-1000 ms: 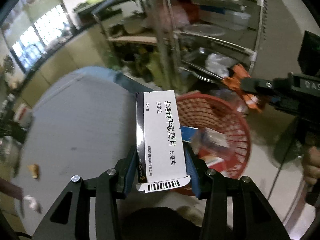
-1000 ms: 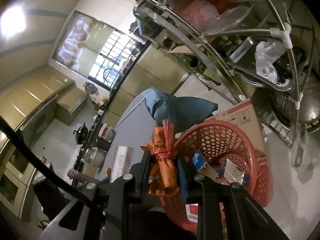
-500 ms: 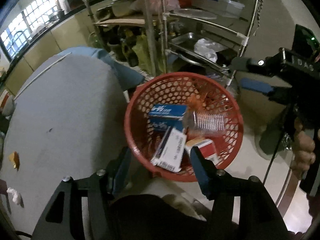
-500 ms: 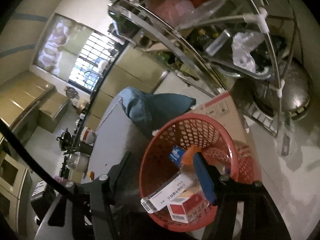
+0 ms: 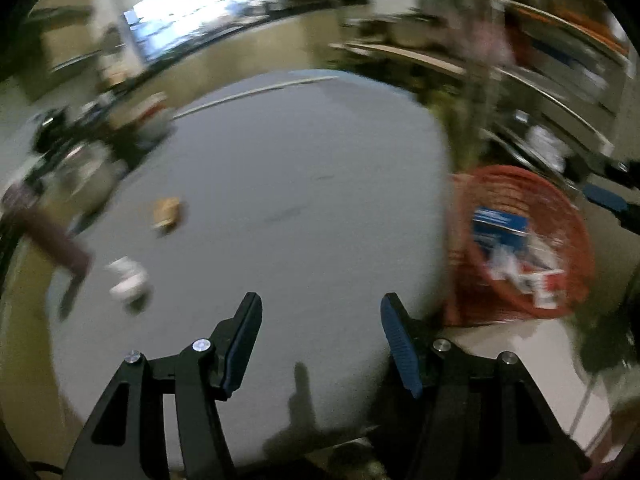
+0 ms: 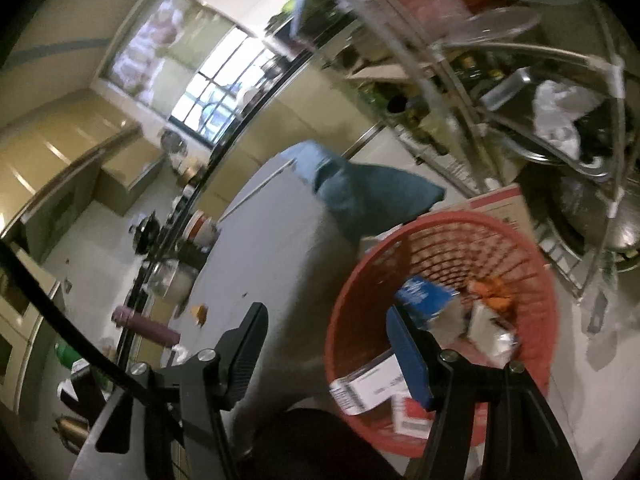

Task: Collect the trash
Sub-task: 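Move both tools back over the table toward the tissue and orange peel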

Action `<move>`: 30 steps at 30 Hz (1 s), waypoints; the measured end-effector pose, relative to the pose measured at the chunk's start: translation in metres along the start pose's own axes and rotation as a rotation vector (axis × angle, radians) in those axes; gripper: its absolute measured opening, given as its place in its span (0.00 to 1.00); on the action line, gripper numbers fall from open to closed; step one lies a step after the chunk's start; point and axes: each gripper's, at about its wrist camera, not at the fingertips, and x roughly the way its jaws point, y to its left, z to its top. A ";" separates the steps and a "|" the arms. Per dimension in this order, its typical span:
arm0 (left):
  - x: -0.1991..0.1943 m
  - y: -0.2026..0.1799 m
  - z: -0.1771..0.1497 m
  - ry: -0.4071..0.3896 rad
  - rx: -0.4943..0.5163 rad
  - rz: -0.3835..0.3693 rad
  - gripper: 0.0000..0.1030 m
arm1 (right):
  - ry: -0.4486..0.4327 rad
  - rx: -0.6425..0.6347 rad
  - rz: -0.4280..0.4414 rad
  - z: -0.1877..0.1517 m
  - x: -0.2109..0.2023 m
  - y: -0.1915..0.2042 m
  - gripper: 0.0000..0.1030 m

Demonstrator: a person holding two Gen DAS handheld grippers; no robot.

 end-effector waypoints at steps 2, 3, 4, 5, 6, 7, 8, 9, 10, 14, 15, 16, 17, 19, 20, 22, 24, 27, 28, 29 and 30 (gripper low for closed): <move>-0.004 0.027 -0.009 -0.009 -0.049 0.062 0.62 | 0.028 -0.032 0.013 -0.005 0.010 0.017 0.64; -0.006 0.041 -0.014 -0.012 -0.074 0.109 0.63 | 0.043 -0.049 0.017 -0.008 0.016 0.026 0.64; -0.007 0.051 -0.017 -0.012 -0.091 0.143 0.63 | 0.064 -0.072 0.025 -0.012 0.022 0.037 0.64; -0.009 0.066 -0.023 -0.013 -0.116 0.176 0.63 | 0.077 -0.088 0.030 -0.015 0.026 0.045 0.64; -0.011 0.081 -0.028 -0.014 -0.143 0.199 0.63 | 0.090 -0.106 0.035 -0.018 0.030 0.054 0.64; -0.013 0.095 -0.034 -0.013 -0.174 0.221 0.63 | 0.106 -0.129 0.041 -0.022 0.035 0.066 0.64; -0.015 0.106 -0.038 -0.010 -0.199 0.237 0.63 | 0.118 -0.147 0.045 -0.025 0.039 0.074 0.64; -0.017 0.118 -0.042 -0.008 -0.227 0.252 0.63 | 0.132 -0.166 0.049 -0.029 0.043 0.084 0.64; -0.018 0.126 -0.045 -0.005 -0.247 0.265 0.63 | 0.144 -0.185 0.051 -0.032 0.047 0.094 0.64; -0.023 0.159 -0.061 0.001 -0.324 0.298 0.63 | 0.183 -0.247 0.062 -0.045 0.061 0.128 0.64; -0.023 0.165 -0.066 0.002 -0.341 0.299 0.63 | 0.192 -0.265 0.063 -0.048 0.064 0.137 0.64; -0.023 0.172 -0.072 0.004 -0.356 0.296 0.63 | 0.204 -0.288 0.065 -0.053 0.068 0.148 0.64; -0.022 0.177 -0.076 0.006 -0.367 0.292 0.63 | 0.213 -0.302 0.065 -0.057 0.070 0.154 0.64; -0.021 0.183 -0.081 0.013 -0.388 0.288 0.63 | 0.243 -0.332 0.065 -0.066 0.080 0.170 0.64; -0.019 0.187 -0.086 0.019 -0.402 0.284 0.63 | 0.254 -0.340 0.065 -0.070 0.083 0.175 0.64; -0.019 0.195 -0.093 0.028 -0.427 0.279 0.63 | 0.282 -0.353 0.064 -0.076 0.095 0.187 0.64; -0.016 0.205 -0.097 0.035 -0.445 0.277 0.63 | 0.310 -0.356 0.059 -0.076 0.109 0.199 0.64; -0.013 0.213 -0.103 0.038 -0.463 0.282 0.63 | 0.352 -0.362 0.051 -0.073 0.138 0.222 0.64; -0.012 0.216 -0.105 0.040 -0.472 0.281 0.63 | 0.368 -0.370 0.040 -0.072 0.148 0.229 0.64; -0.011 0.218 -0.106 0.044 -0.480 0.277 0.63 | 0.386 -0.378 0.023 -0.071 0.162 0.239 0.64; -0.010 0.221 -0.108 0.049 -0.489 0.272 0.63 | 0.398 -0.380 0.016 -0.071 0.175 0.248 0.64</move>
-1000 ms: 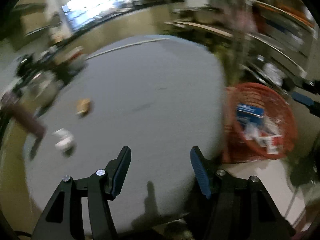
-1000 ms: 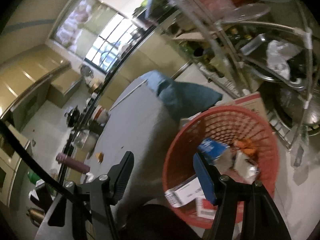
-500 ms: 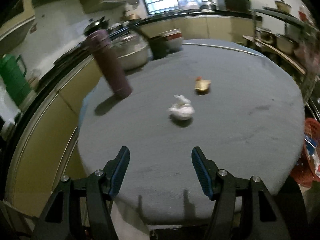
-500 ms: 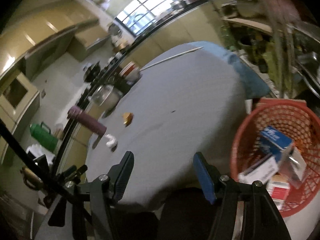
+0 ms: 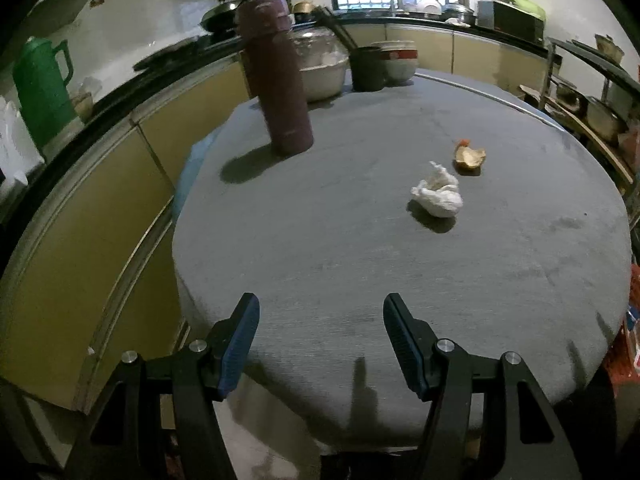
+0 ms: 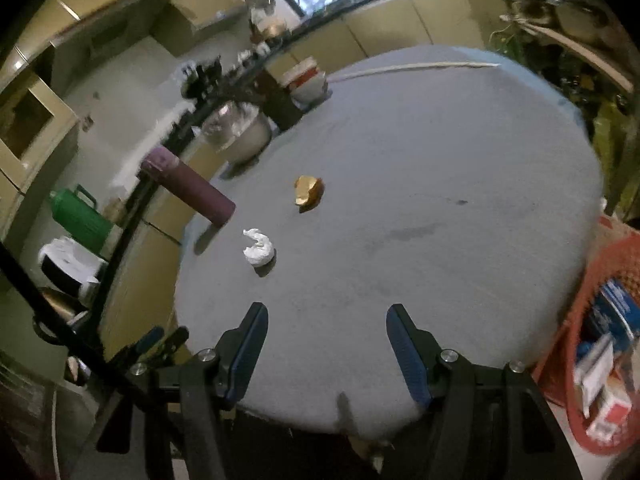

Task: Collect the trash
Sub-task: 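Move both tools back over the table toward the tissue and orange peel, then grasp the orange peel with the right tool and lift it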

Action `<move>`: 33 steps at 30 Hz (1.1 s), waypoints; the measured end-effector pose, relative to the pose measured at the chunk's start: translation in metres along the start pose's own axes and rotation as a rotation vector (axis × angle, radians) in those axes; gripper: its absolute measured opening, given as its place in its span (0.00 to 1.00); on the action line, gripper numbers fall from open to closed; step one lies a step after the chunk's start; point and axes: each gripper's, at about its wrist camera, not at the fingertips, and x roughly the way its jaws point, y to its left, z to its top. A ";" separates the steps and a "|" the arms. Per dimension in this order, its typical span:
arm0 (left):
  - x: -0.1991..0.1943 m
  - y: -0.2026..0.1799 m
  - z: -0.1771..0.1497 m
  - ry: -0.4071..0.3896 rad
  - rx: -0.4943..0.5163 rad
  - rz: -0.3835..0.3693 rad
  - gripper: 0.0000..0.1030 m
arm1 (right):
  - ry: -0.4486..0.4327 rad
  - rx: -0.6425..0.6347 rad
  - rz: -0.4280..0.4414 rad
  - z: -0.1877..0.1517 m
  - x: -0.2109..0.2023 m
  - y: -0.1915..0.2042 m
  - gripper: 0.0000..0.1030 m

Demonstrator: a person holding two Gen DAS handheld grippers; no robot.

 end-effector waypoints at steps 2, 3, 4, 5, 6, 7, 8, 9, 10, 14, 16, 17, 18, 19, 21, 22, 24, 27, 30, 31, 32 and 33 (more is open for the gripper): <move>0.003 0.006 -0.001 0.008 -0.012 -0.002 0.63 | 0.021 -0.011 0.016 0.020 0.025 0.015 0.64; 0.004 0.008 -0.001 0.011 -0.014 -0.001 0.63 | 0.026 -0.018 0.010 0.031 0.038 0.021 0.64; 0.005 0.010 -0.002 0.013 -0.015 0.002 0.63 | 0.031 -0.016 0.001 0.042 0.052 0.027 0.64; 0.007 0.012 -0.002 0.016 -0.016 0.005 0.63 | 0.036 -0.011 0.002 0.050 0.064 0.031 0.64; 0.008 0.014 -0.002 0.019 -0.018 0.007 0.63 | 0.046 -0.001 0.008 0.059 0.077 0.035 0.64; 0.010 0.017 -0.003 0.025 -0.024 0.008 0.63 | 0.055 0.016 0.004 0.071 0.095 0.039 0.64; 0.011 0.019 -0.003 0.030 -0.028 0.007 0.63 | 0.063 0.027 -0.003 0.079 0.109 0.042 0.64; 0.012 0.021 -0.004 0.034 -0.032 0.007 0.63 | 0.071 0.038 -0.003 0.086 0.121 0.044 0.64; 0.013 0.023 -0.005 0.039 -0.036 0.008 0.63 | 0.078 0.049 -0.002 0.092 0.133 0.046 0.64; 0.018 0.029 -0.006 0.054 -0.046 0.013 0.63 | 0.098 0.091 -0.069 0.114 0.179 0.053 0.64; 0.020 0.032 -0.006 0.058 -0.052 0.015 0.63 | 0.123 0.101 -0.127 0.121 0.200 0.054 0.64; 0.021 0.032 -0.006 0.059 -0.053 0.015 0.63 | 0.128 0.107 -0.146 0.123 0.205 0.053 0.64; 0.022 0.033 -0.006 0.062 -0.053 0.016 0.63 | 0.129 0.113 -0.173 0.125 0.211 0.053 0.64; 0.023 0.033 -0.005 0.065 -0.053 0.017 0.63 | 0.126 0.115 -0.201 0.127 0.217 0.052 0.64; 0.025 0.032 -0.004 0.069 -0.050 0.020 0.63 | 0.121 0.121 -0.228 0.128 0.224 0.050 0.63; 0.026 0.032 -0.003 0.070 -0.049 0.020 0.63 | 0.121 0.118 -0.235 0.129 0.227 0.051 0.61; 0.027 0.029 0.000 0.071 -0.047 0.019 0.63 | 0.110 0.051 -0.301 0.134 0.236 0.056 0.52; 0.027 0.024 0.003 0.068 -0.041 0.010 0.63 | 0.093 0.005 -0.317 0.139 0.240 0.056 0.41; 0.027 0.018 0.011 0.066 -0.040 -0.017 0.63 | 0.096 -0.017 -0.276 0.140 0.236 0.050 0.36; 0.027 0.015 0.015 0.062 -0.036 -0.025 0.63 | 0.094 -0.018 -0.256 0.138 0.232 0.048 0.35; 0.028 0.012 0.019 0.059 -0.033 -0.028 0.63 | 0.095 -0.018 -0.246 0.135 0.229 0.045 0.35; 0.028 0.008 0.024 0.055 -0.027 -0.035 0.63 | 0.094 -0.020 -0.236 0.132 0.222 0.041 0.34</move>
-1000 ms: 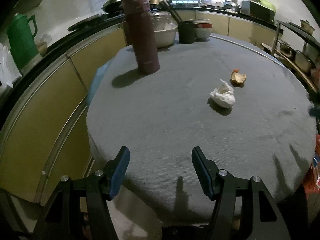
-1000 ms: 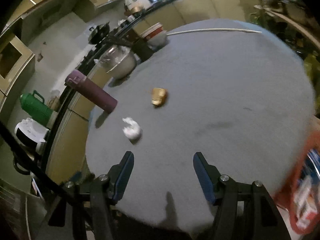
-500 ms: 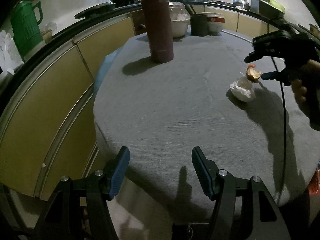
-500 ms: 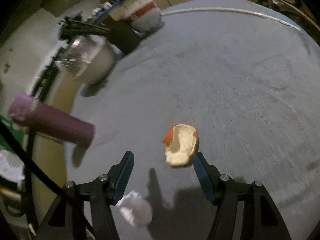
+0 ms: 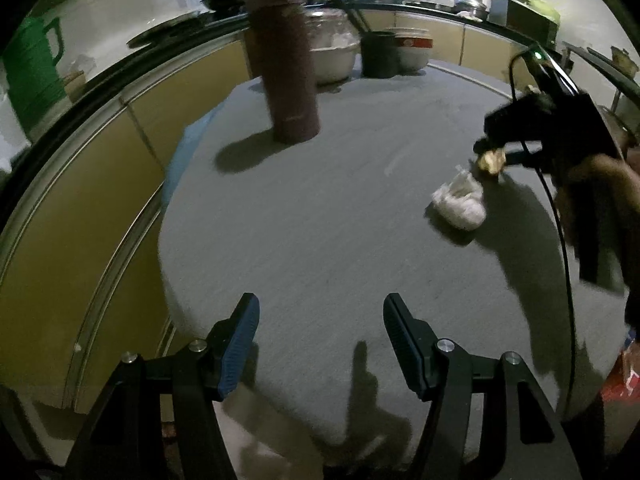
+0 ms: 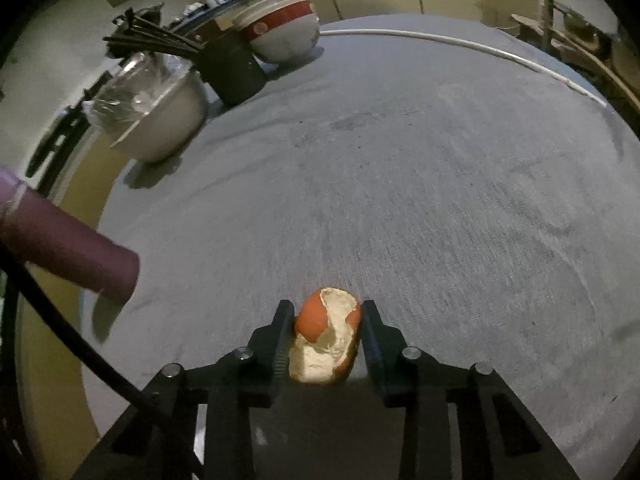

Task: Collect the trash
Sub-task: 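Grasp the orange peel with the right tool and lift it, then grasp the white tissue with the left tool while the right carries the orange peel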

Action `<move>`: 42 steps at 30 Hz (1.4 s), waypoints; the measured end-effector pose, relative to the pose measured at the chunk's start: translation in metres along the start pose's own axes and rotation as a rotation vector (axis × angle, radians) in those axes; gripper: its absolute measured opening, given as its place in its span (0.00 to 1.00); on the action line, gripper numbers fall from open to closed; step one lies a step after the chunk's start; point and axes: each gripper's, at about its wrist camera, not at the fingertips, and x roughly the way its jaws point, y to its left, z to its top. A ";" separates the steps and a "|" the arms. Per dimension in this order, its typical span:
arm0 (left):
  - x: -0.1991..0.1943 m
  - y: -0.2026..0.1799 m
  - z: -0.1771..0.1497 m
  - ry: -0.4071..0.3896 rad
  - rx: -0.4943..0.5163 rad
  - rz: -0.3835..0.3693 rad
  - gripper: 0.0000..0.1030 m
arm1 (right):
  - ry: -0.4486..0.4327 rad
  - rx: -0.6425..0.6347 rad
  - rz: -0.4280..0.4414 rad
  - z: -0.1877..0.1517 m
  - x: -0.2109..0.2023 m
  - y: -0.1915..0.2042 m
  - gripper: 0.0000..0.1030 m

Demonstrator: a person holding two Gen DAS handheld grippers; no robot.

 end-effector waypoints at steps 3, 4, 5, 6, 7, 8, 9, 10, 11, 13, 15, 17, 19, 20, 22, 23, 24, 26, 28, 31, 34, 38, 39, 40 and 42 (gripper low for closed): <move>0.004 -0.013 0.015 0.002 0.014 -0.041 0.63 | -0.003 -0.003 0.035 -0.016 -0.014 -0.019 0.34; 0.007 -0.019 0.021 0.007 0.017 -0.064 0.63 | 0.002 -0.004 0.047 -0.023 -0.019 -0.027 0.34; 0.010 -0.025 0.025 0.015 0.021 -0.083 0.63 | 0.005 -0.005 0.055 -0.028 -0.023 -0.031 0.34; 0.013 -0.031 0.029 0.023 0.024 -0.097 0.63 | 0.006 -0.008 0.064 -0.035 -0.028 -0.036 0.34; 0.019 -0.039 0.036 0.031 0.028 -0.115 0.63 | 0.009 -0.009 0.069 -0.042 -0.034 -0.043 0.34; 0.022 -0.045 0.040 0.032 0.031 -0.128 0.63 | 0.012 -0.008 0.075 -0.048 -0.039 -0.048 0.34; 0.027 -0.052 0.045 0.034 0.034 -0.143 0.63 | 0.015 -0.004 0.089 -0.056 -0.045 -0.054 0.34; 0.033 -0.058 0.051 0.039 0.035 -0.154 0.64 | 0.015 -0.001 0.101 -0.061 -0.050 -0.059 0.34; 0.039 -0.063 0.055 0.048 0.033 -0.163 0.64 | 0.013 -0.002 0.112 -0.069 -0.057 -0.063 0.35; 0.053 -0.072 0.065 0.069 0.016 -0.169 0.64 | 0.005 -0.016 0.116 -0.082 -0.070 -0.071 0.35; 0.064 -0.080 0.073 0.065 0.012 -0.160 0.64 | -0.005 -0.026 0.125 -0.092 -0.080 -0.076 0.35; 0.072 -0.089 0.078 0.058 0.021 -0.139 0.64 | -0.013 -0.027 0.139 -0.100 -0.088 -0.081 0.35; 0.081 -0.098 0.082 0.065 0.035 -0.149 0.63 | -0.018 -0.019 0.164 -0.108 -0.094 -0.085 0.35; 0.085 -0.100 0.083 0.078 0.034 -0.153 0.63 | -0.023 -0.018 0.171 -0.111 -0.096 -0.086 0.35; 0.091 -0.102 0.082 0.100 0.021 -0.176 0.51 | -0.029 -0.019 0.174 -0.116 -0.099 -0.089 0.35; 0.093 -0.104 0.081 0.113 0.020 -0.178 0.41 | -0.031 -0.017 0.177 -0.118 -0.100 -0.090 0.35; 0.094 -0.105 0.080 0.122 0.023 -0.166 0.38 | -0.036 -0.012 0.182 -0.119 -0.102 -0.092 0.35; 0.087 -0.109 0.079 0.101 0.038 -0.147 0.36 | -0.044 -0.004 0.188 -0.121 -0.105 -0.095 0.34; 0.077 -0.113 0.076 0.077 0.063 -0.133 0.34 | -0.055 0.006 0.194 -0.123 -0.109 -0.098 0.35; 0.056 -0.120 0.070 0.028 0.104 -0.092 0.34 | -0.077 0.010 0.209 -0.126 -0.117 -0.100 0.35; 0.033 -0.127 0.064 -0.027 0.148 -0.062 0.34 | -0.095 0.012 0.226 -0.130 -0.124 -0.099 0.35; 0.007 -0.132 0.059 -0.082 0.186 -0.044 0.34 | -0.120 0.015 0.242 -0.136 -0.137 -0.102 0.35; 0.001 -0.134 0.057 -0.096 0.195 -0.040 0.34 | -0.128 0.016 0.245 -0.136 -0.141 -0.102 0.35; -0.004 -0.135 0.056 -0.106 0.200 -0.036 0.34 | -0.135 0.017 0.248 -0.137 -0.145 -0.103 0.35; -0.017 -0.138 0.052 -0.123 0.208 -0.037 0.34 | -0.152 0.017 0.256 -0.138 -0.153 -0.103 0.35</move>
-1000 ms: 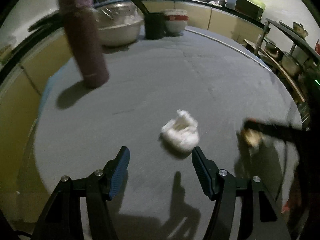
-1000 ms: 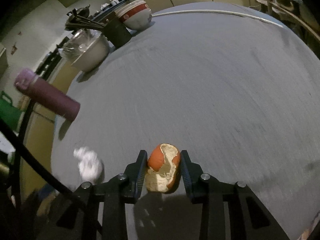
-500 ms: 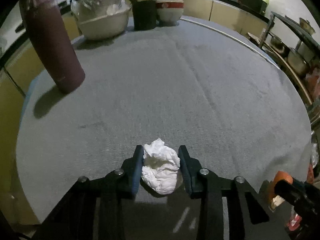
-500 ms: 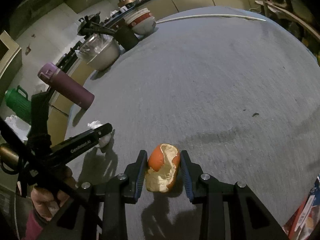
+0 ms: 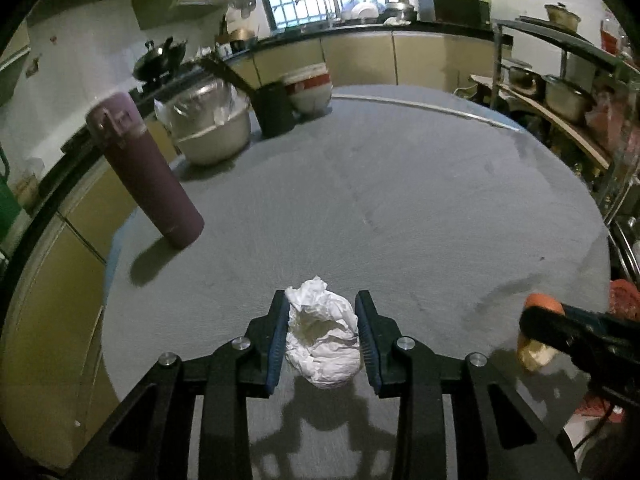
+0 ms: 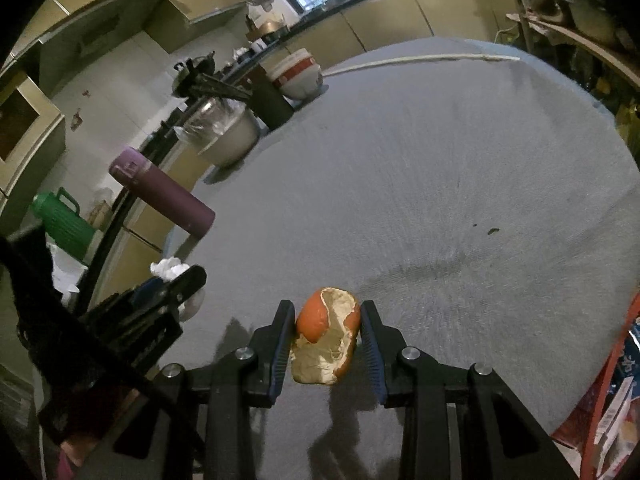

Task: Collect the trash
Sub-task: 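Grasp the white tissue with the left tool while the right carries the orange peel, then carry the tissue and orange peel over the red basket with both tools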

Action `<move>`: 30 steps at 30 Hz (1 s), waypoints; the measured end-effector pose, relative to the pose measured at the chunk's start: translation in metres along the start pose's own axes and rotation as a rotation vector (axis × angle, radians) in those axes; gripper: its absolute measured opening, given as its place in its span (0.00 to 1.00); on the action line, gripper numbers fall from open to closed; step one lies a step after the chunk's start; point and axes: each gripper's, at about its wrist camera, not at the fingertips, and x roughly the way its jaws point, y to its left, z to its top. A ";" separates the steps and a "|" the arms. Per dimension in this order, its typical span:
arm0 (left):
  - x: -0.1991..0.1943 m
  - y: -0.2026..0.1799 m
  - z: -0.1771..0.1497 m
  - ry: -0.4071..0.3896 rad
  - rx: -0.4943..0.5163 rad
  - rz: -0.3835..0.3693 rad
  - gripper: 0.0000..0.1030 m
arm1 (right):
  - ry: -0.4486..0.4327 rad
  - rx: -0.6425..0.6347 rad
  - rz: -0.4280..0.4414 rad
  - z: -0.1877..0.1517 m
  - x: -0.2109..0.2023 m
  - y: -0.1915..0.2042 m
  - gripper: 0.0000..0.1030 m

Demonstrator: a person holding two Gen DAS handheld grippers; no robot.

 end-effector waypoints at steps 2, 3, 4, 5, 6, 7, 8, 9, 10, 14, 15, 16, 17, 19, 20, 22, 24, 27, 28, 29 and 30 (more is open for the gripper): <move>-0.010 -0.004 -0.001 -0.013 0.007 -0.001 0.34 | -0.015 -0.001 0.003 -0.001 -0.008 0.001 0.35; -0.014 -0.006 -0.001 -0.022 0.013 0.003 0.34 | -0.021 0.001 0.004 -0.001 -0.011 0.001 0.35; -0.020 -0.009 -0.002 -0.036 0.023 0.007 0.34 | -0.029 0.003 0.007 -0.001 -0.016 0.001 0.35; -0.024 -0.012 -0.003 -0.044 0.029 0.007 0.34 | -0.034 0.004 0.008 -0.002 -0.019 0.001 0.35; -0.028 -0.014 -0.003 -0.050 0.035 0.006 0.34 | -0.039 0.004 0.009 -0.002 -0.022 0.001 0.35; -0.033 -0.016 -0.004 -0.059 0.042 0.003 0.34 | -0.043 0.005 0.010 -0.003 -0.025 0.001 0.35; -0.036 -0.019 -0.005 -0.065 0.047 0.001 0.34 | -0.048 0.006 0.011 -0.003 -0.028 0.000 0.35; -0.040 -0.021 -0.005 -0.071 0.051 -0.002 0.34 | -0.052 0.006 0.012 -0.004 -0.030 0.000 0.35; -0.044 -0.022 -0.005 -0.075 0.053 -0.003 0.34 | -0.057 0.006 0.013 -0.005 -0.034 0.000 0.35; -0.055 -0.029 -0.006 -0.101 0.069 0.006 0.34 | -0.071 0.004 0.017 -0.008 -0.044 -0.002 0.35; -0.057 -0.030 -0.007 -0.104 0.070 0.002 0.34 | -0.074 0.004 0.019 -0.008 -0.046 -0.003 0.35; -0.059 -0.031 -0.006 -0.106 0.071 0.001 0.34 | -0.079 0.005 0.019 -0.009 -0.048 -0.004 0.35; -0.060 -0.032 -0.006 -0.110 0.073 0.003 0.34 | -0.082 0.006 0.019 -0.010 -0.050 -0.004 0.35; -0.063 -0.034 -0.006 -0.118 0.079 0.007 0.34 | -0.089 0.010 0.022 -0.011 -0.055 -0.006 0.35; -0.065 -0.036 -0.006 -0.120 0.081 0.006 0.34 | -0.093 0.012 0.022 -0.011 -0.057 -0.007 0.35; -0.068 -0.038 -0.007 -0.127 0.088 0.009 0.34 | -0.102 0.014 0.023 -0.012 -0.063 -0.009 0.35; -0.070 -0.040 -0.007 -0.132 0.092 0.010 0.34 | -0.109 0.019 0.026 -0.012 -0.067 -0.012 0.35; -0.075 -0.043 -0.008 -0.143 0.101 0.011 0.34 | -0.117 0.024 0.029 -0.013 -0.072 -0.014 0.35; -0.076 -0.044 -0.008 -0.145 0.103 0.012 0.34 | -0.119 0.027 0.029 -0.013 -0.073 -0.015 0.35; -0.077 -0.045 -0.008 -0.145 0.103 0.010 0.34 | -0.121 0.027 0.029 -0.014 -0.074 -0.016 0.35; -0.078 -0.046 -0.008 -0.145 0.105 0.008 0.34 | -0.122 0.027 0.029 -0.014 -0.076 -0.016 0.35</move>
